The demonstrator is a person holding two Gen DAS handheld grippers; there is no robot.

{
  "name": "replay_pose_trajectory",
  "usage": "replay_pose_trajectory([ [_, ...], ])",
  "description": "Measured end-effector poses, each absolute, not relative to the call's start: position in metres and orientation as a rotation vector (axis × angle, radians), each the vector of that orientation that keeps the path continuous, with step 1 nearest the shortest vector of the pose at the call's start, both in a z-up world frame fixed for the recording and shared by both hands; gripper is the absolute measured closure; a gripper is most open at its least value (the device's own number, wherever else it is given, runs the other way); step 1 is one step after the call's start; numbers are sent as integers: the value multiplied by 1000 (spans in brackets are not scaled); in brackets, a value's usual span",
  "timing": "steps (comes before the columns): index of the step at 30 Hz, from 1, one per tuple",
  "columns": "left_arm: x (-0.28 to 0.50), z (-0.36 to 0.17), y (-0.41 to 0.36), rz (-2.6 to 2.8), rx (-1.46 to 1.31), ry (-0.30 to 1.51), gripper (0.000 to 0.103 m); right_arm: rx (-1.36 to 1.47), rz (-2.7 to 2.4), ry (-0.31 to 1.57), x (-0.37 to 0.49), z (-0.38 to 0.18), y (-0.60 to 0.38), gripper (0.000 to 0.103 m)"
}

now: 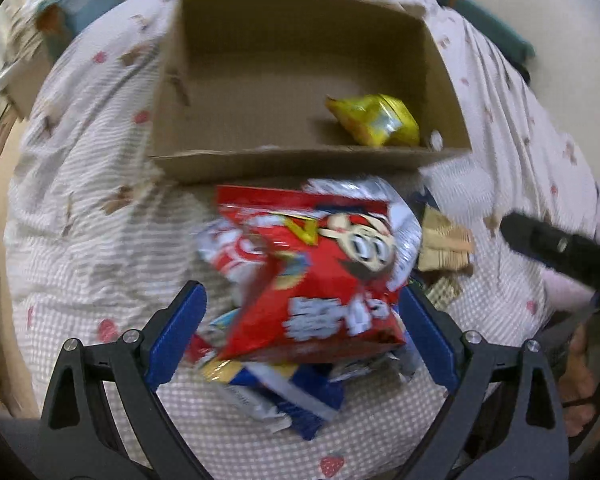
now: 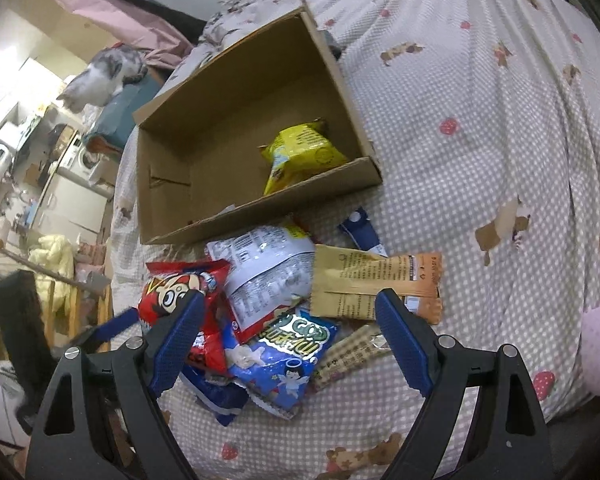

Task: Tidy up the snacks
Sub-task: 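Grasp the red candy bag with the left tool while the right tool grasps the tan packet, then lower the red bag and tan packet into the box and open both tools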

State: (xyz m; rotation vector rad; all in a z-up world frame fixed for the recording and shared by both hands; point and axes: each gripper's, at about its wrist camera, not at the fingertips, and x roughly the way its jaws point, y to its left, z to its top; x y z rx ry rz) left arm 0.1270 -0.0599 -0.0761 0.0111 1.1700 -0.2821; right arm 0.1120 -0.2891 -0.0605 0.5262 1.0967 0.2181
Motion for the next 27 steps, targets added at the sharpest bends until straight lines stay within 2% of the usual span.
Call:
replay_pose_trajectory([
  [4,130,-86,-72,-297,69,1166,8,542,194,1111,111,-65,-299,14],
  [6,133,-89,-69,-308,43,1178,19,577,173,1133,113,-72,-306,14],
  [8,135,-90,-65,-317,11,1194,36,615,134,1164,116,-82,-315,14],
  [10,134,-88,-62,-319,-1,1189,42,652,100,1204,120,-93,-322,14],
  [11,132,-86,-62,-318,4,1186,51,674,88,1233,124,-101,-324,14],
  [14,127,-79,-58,-332,-16,1181,58,693,74,1306,139,-120,-326,14],
  [23,118,-46,-29,-275,-75,1084,61,617,-20,1405,153,-151,-327,14],
  [27,122,-45,-28,-276,-89,1084,61,632,12,1418,163,-163,-322,3],
])
